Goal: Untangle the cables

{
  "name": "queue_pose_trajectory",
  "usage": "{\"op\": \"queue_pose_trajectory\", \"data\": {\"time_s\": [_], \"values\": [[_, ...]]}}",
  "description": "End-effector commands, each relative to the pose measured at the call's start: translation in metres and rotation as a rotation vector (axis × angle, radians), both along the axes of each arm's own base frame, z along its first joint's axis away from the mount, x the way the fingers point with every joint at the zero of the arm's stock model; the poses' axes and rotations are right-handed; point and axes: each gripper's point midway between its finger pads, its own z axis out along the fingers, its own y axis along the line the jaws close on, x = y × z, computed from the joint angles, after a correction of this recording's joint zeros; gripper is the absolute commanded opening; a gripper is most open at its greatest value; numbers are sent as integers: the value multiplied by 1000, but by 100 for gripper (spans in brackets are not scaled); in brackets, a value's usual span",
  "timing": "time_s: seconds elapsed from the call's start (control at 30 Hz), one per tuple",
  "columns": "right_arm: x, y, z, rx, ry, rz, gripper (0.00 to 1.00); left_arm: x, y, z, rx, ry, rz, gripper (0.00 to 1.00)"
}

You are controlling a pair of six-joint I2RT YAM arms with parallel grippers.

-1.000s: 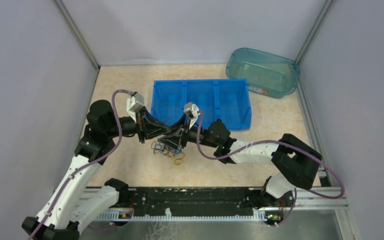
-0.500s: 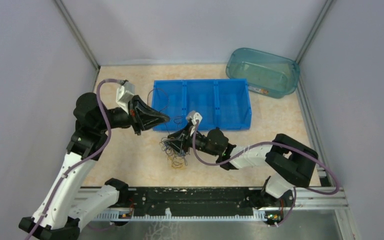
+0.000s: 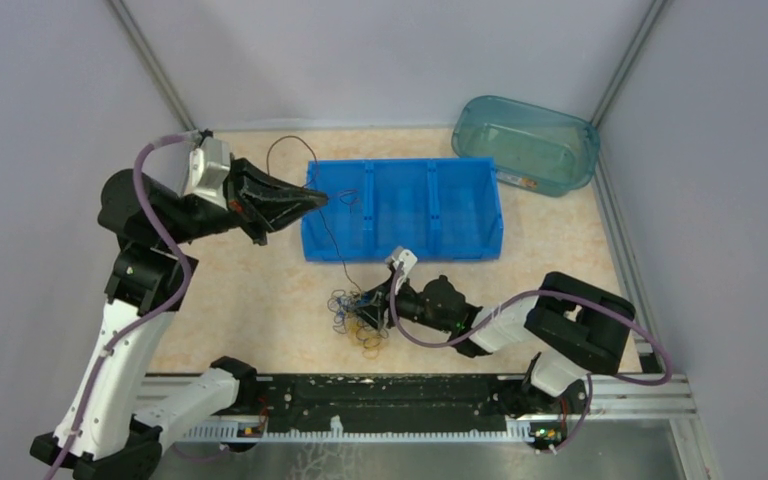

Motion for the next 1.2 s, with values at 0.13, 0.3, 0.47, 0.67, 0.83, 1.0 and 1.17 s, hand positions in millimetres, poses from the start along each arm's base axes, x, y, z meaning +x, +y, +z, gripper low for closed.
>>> {"op": "queue_pose_trajectory", "data": {"time_s": [0.13, 0.3, 0.47, 0.67, 0.83, 1.0, 1.17], "values": [[-3, -4, -1, 30, -6, -25, 50, -2, 9, 70, -86, -225, 73, 0], [-11, -7, -15, 28, 27, -18, 50, -6, 13, 102, -121, -310, 95, 0], [-17, -17, -29, 29, 54, -35, 50, -9, 23, 139, -167, -421, 161, 0], [-20, -28, -34, 18, 60, -52, 51, -13, 37, 173, -240, -526, 249, 0], [-18, -35, -8, 61, 7, -70, 62, -16, 41, 184, -240, -549, 267, 0], [-13, -38, 64, 114, -126, -80, 73, -15, 26, 142, -156, -416, 159, 0], [-23, -31, 132, 148, -254, 8, 79, -12, 19, 118, -121, -354, 119, 0]]}}
